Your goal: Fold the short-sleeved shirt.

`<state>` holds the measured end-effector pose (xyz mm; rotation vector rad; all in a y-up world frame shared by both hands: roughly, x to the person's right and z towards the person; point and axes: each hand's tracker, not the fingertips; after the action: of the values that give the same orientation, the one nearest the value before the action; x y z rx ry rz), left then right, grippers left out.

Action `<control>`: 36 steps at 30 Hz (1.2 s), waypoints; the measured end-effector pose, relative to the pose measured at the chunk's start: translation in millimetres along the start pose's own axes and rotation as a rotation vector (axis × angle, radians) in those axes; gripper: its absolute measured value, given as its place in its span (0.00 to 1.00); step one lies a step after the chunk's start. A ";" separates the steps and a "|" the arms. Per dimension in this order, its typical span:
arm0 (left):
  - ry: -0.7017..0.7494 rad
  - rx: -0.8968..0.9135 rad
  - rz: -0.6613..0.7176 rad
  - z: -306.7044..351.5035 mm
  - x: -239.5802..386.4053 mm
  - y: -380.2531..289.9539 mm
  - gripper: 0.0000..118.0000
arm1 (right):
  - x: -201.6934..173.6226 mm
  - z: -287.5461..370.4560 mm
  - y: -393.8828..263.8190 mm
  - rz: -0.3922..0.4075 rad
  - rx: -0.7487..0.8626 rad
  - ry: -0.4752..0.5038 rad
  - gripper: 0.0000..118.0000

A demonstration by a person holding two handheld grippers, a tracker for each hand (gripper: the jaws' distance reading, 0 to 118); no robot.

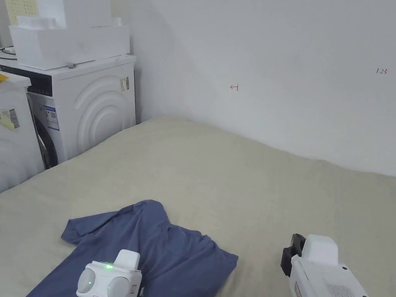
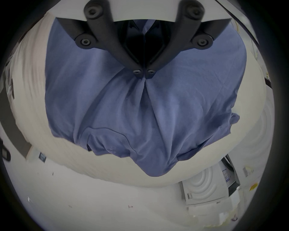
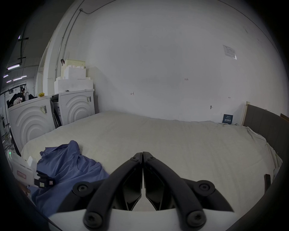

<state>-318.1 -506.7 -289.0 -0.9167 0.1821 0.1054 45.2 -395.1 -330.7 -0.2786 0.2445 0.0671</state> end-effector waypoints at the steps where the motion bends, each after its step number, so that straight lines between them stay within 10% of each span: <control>1: -0.001 0.010 -0.006 3.9 -1.1 -0.7 0.00 | 1.8 1.0 -0.3 -0.004 0.000 -0.002 0.00; 19: -0.223 0.457 0.171 106.0 -7.8 54.4 0.00 | 53.6 33.0 9.6 -0.047 0.057 -0.086 0.00; 36: -0.476 0.521 -0.116 140.6 205.5 148.9 0.00 | 171.7 105.2 17.9 -0.080 0.121 -0.309 0.00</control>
<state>-126.1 -302.0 -362.7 -0.3623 -0.2781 0.1570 233.8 -343.0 -279.9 -0.1546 -0.0701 0.0153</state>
